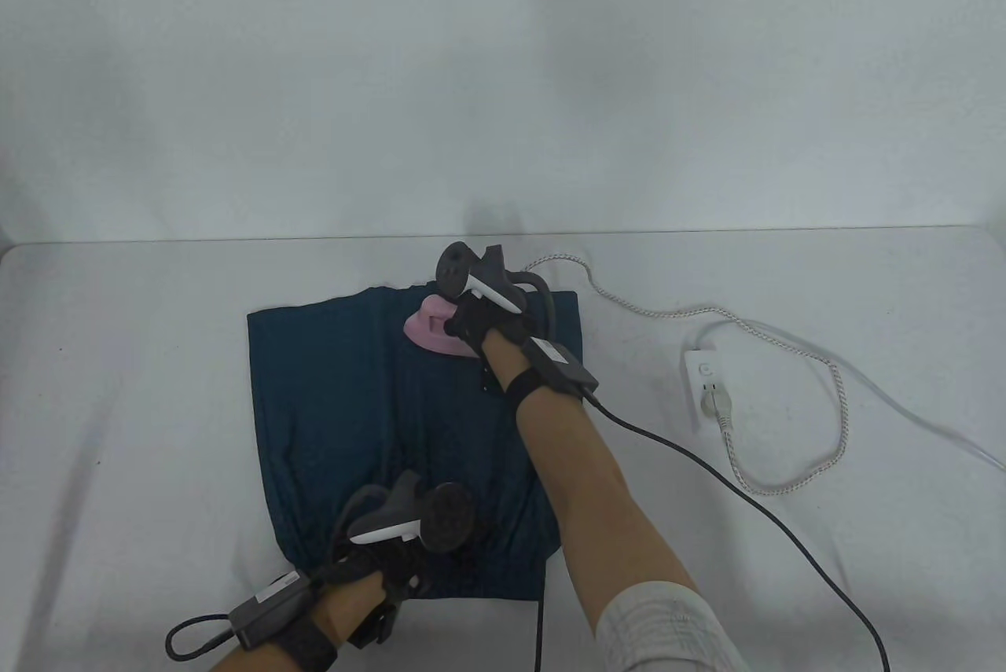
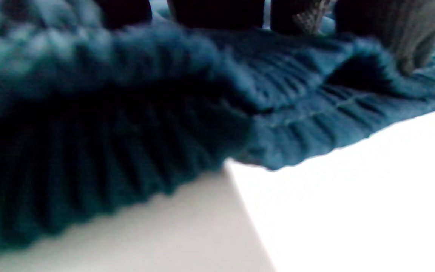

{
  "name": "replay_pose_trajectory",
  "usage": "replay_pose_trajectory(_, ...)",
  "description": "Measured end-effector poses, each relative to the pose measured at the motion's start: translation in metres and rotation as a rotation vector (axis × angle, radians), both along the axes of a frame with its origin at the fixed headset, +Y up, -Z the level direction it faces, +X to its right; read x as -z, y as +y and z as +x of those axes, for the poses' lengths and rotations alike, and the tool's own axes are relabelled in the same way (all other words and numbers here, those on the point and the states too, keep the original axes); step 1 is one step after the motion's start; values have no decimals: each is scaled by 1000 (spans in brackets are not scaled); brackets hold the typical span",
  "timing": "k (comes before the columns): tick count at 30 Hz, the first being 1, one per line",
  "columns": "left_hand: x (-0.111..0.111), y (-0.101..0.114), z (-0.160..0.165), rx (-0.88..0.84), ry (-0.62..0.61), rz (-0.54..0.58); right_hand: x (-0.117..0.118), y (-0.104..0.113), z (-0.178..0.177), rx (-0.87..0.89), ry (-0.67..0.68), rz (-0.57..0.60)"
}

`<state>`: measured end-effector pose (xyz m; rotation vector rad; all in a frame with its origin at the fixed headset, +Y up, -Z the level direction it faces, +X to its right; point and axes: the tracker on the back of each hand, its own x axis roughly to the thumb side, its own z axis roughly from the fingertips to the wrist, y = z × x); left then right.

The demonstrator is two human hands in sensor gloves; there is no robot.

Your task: Iron shorts with electric iron on table

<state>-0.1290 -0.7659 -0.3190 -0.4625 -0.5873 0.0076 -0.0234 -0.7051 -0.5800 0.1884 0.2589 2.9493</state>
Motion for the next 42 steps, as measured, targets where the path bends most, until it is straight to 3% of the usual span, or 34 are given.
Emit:
replay_pose_trajectory(11, 0, 0, 0, 3, -1, -2, -12, 2, 97, -97, -153, 19)
replay_pose_trajectory(17, 1, 0, 0, 2, -1, -2, -19, -2, 116, -59, -180, 30)
replay_pose_trajectory(22, 1, -1, 0, 3, -1, -3, -18, -3, 97, -40, -149, 50)
replay_pose_trajectory(35, 1, -2, 0, -6, 1, -1, -14, 3, -9, -21, 25, 64)
replay_pose_trajectory(42, 1, -2, 0, 0, 2, -2, -19, -1, -38, -35, 61, 28)
